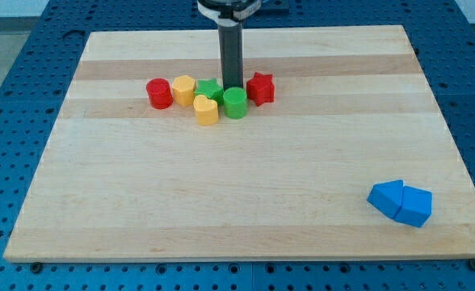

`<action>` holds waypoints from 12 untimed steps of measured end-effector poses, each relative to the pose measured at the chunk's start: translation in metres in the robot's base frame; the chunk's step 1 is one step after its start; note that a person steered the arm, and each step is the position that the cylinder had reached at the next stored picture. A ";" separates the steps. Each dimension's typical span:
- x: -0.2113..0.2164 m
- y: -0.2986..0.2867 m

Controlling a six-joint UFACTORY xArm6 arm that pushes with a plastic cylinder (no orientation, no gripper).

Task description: Move the red star closer to the blue triangle and blue cube

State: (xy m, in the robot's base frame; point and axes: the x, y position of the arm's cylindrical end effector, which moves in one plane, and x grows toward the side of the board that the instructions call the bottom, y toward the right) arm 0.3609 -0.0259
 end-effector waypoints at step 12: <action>0.096 0.133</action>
State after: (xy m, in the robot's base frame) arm 0.4568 0.1068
